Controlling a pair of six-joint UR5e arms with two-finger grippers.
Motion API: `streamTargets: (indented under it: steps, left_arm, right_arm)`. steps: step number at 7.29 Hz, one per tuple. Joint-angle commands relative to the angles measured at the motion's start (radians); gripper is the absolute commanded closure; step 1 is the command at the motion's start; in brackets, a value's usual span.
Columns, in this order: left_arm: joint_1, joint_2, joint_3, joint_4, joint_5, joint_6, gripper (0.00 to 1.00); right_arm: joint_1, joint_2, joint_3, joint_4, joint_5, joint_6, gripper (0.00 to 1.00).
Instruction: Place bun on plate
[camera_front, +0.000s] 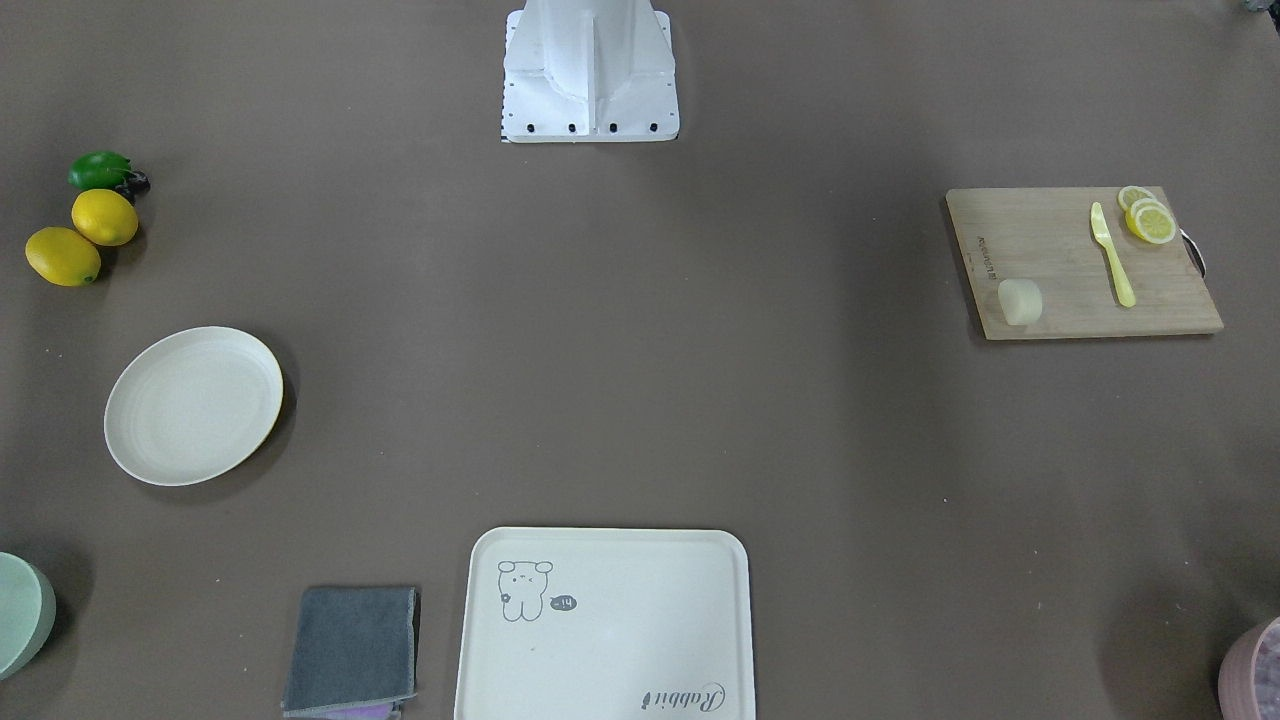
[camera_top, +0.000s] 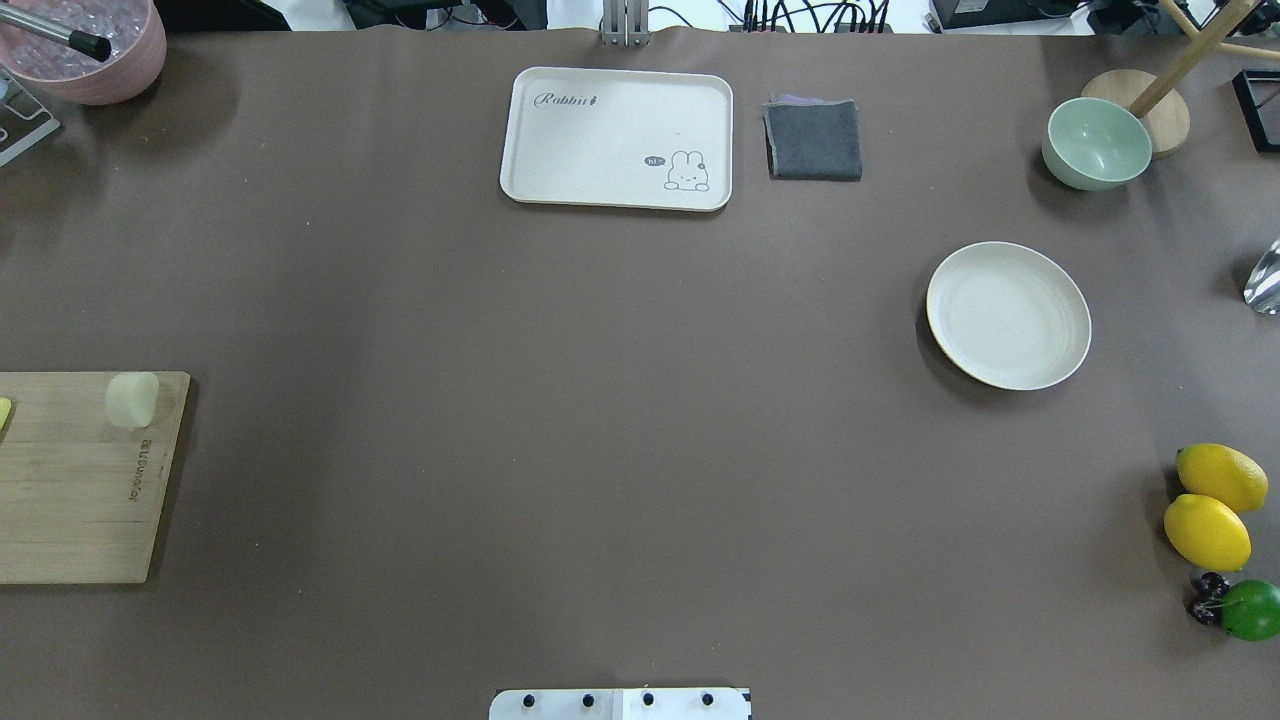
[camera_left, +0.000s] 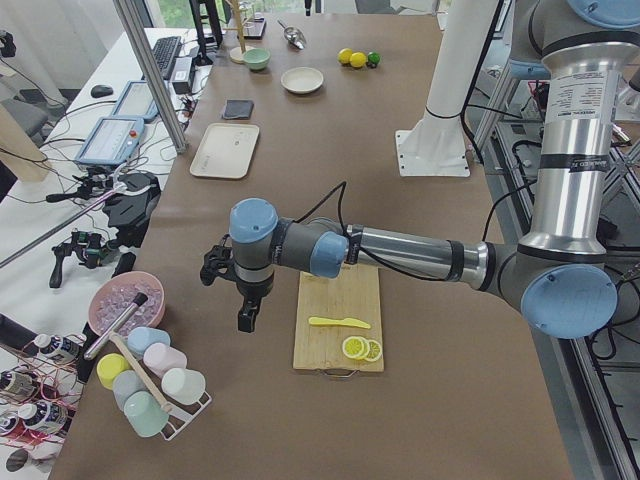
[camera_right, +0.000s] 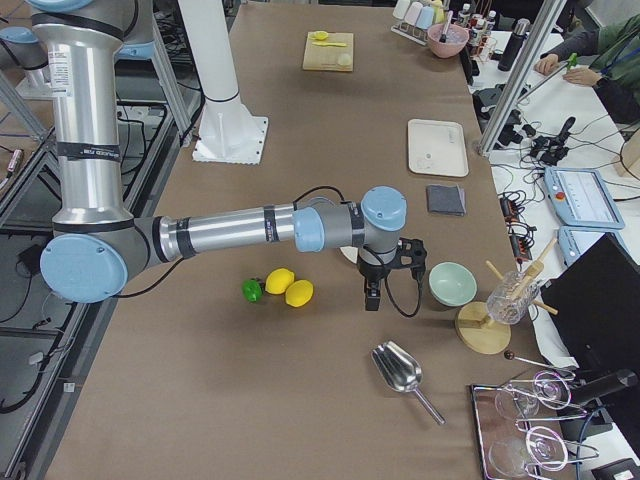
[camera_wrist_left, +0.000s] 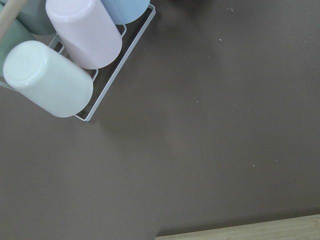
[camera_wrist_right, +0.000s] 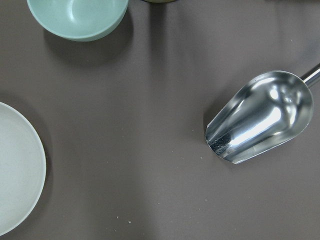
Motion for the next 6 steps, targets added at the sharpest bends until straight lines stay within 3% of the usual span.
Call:
streamTargets:
  steps: [1, 6]
  left_arm:
    - [0.000, 0.011, -0.001, 0.000, 0.000, -0.001, 0.02]
    - [0.000, 0.011, -0.003, 0.000, -0.001, -0.001, 0.03]
  right_arm:
    - [0.000, 0.009, -0.022, 0.002, -0.006, 0.000, 0.00]
    - [0.000, -0.001, -0.018, 0.010, -0.005, -0.002, 0.00]
